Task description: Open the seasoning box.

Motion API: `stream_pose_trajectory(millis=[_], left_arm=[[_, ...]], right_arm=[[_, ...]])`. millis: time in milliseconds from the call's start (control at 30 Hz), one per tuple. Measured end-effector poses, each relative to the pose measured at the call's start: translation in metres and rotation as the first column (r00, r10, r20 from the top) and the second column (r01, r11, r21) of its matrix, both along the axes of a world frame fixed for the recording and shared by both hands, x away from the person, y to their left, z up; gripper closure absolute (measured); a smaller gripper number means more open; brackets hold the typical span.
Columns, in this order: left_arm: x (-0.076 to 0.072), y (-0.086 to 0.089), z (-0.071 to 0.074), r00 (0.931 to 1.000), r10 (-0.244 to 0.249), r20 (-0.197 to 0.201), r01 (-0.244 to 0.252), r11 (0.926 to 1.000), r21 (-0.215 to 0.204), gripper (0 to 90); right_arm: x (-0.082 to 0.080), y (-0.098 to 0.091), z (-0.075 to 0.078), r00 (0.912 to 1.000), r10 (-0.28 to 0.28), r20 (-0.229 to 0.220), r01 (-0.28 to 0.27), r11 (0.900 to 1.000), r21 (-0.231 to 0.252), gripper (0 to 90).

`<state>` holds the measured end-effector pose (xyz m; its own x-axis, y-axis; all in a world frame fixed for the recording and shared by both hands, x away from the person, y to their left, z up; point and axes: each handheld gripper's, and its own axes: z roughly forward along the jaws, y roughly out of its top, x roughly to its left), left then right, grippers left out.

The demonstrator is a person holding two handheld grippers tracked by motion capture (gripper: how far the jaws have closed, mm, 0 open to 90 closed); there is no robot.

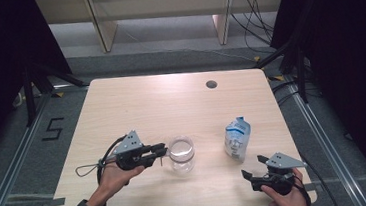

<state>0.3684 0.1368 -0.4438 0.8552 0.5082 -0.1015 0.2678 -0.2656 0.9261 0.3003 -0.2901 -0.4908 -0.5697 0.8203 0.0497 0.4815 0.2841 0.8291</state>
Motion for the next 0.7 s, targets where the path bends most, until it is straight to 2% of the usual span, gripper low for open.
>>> stream_pose_trajectory(millis=[133, 167, 200, 233, 267, 300, 367, 467, 500, 567, 600, 633, 667, 700], left_arm=[[0.001, -0.003, -0.001, 0.9999, 0.002, -0.01, -0.001, 0.9999, 0.016, 83.1], [0.002, -0.003, -0.002, 0.9999, -0.012, -0.006, 0.012, 0.9998, 0.015, 83.6], [0.001, -0.004, -0.002, 1.0, 0.0, -0.008, 0.0, 0.9998, 0.019, 83.7], [0.002, -0.004, -0.002, 1.0, 0.004, -0.007, -0.004, 0.9998, 0.02, 83.9], [0.002, -0.004, -0.002, 0.9999, 0.009, -0.008, -0.009, 0.9997, 0.023, 84.0], [0.003, -0.004, -0.003, 1.0, 0.004, -0.006, -0.004, 0.9998, 0.021, 83.8], [0.004, -0.004, -0.004, 0.9999, 0.014, -0.009, -0.014, 0.9995, 0.03, 83.4], [0.005, -0.003, -0.005, 0.9999, 0.013, -0.009, -0.013, 0.9994, 0.031, 83.5], [0.005, -0.004, -0.005, 0.9999, 0.014, -0.009, -0.014, 0.9994, 0.031, 83.5], [0.004, -0.003, -0.006, 0.9998, 0.021, -0.007, -0.02, 0.9993, 0.031, 83.5], [0.005, -0.003, -0.006, 0.9998, 0.022, -0.001, -0.022, 0.9992, 0.032, 83.5], [0.005, -0.002, -0.006, 0.9997, 0.023, -0.001, -0.023, 0.9993, 0.03, 83.6], [0.005, -0.001, -0.006, 0.9997, 0.026, 0.0, -0.026, 0.9992, 0.03, 83.6], [0.006, -0.001, -0.007, 0.9997, 0.022, 0.003, -0.023, 0.9995, 0.023, 83.7]], right_arm=[[-0.001, 0.001, 0.0, 0.9999, 0.009, -0.005, -0.009, 0.9999, 0.006, 22.6], [-0.002, 0.002, 0.001, 0.9998, 0.015, -0.011, -0.015, 0.9999, 0.006, 23.6], [-0.004, 0.004, 0.002, 0.9997, 0.004, -0.024, -0.003, 0.9999, 0.016, 24.5], [-0.002, 0.002, 0.002, 0.9994, 0.03, 0.019, -0.029, 0.9995, -0.009, 25.7], [-0.005, 0.005, 0.002, 0.9998, 0.017, -0.008, -0.017, 0.9997, 0.015, 26.6], [-0.003, 0.004, 0.003, 0.9989, 0.039, 0.026, -0.039, 0.9992, -0.003, 27.3], [-0.005, 0.006, 0.005, 0.9982, 0.058, 0.014, -0.058, 0.9982, 0.016, 28.1], [-0.006, 0.007, 0.005, 0.9983, 0.055, 0.019, -0.056, 0.9983, 0.017, 28.9], [-0.005, 0.007, 0.005, 0.997, 0.06, 0.049, -0.06, 0.9982, 0.008, 29.2], [-0.005, 0.009, 0.006, 0.9971, 0.063, 0.042, -0.064, 0.9978, 0.018, 30.3], [-0.006, 0.009, 0.006, 0.9962, 0.066, 0.057, -0.066, 0.9977, 0.012, 30.8], [-0.007, 0.012, 0.007, 0.9959, 0.083, 0.036, -0.083, 0.9963, 0.022, 31.1], [-0.009, 0.015, 0.008, 0.9975, 0.063, 0.033, -0.064, 0.9972, 0.039, 31.7], [-0.009, 0.017, 0.009, 0.9963, 0.079, 0.035, -0.08, 0.9961, 0.037, 32.8]])
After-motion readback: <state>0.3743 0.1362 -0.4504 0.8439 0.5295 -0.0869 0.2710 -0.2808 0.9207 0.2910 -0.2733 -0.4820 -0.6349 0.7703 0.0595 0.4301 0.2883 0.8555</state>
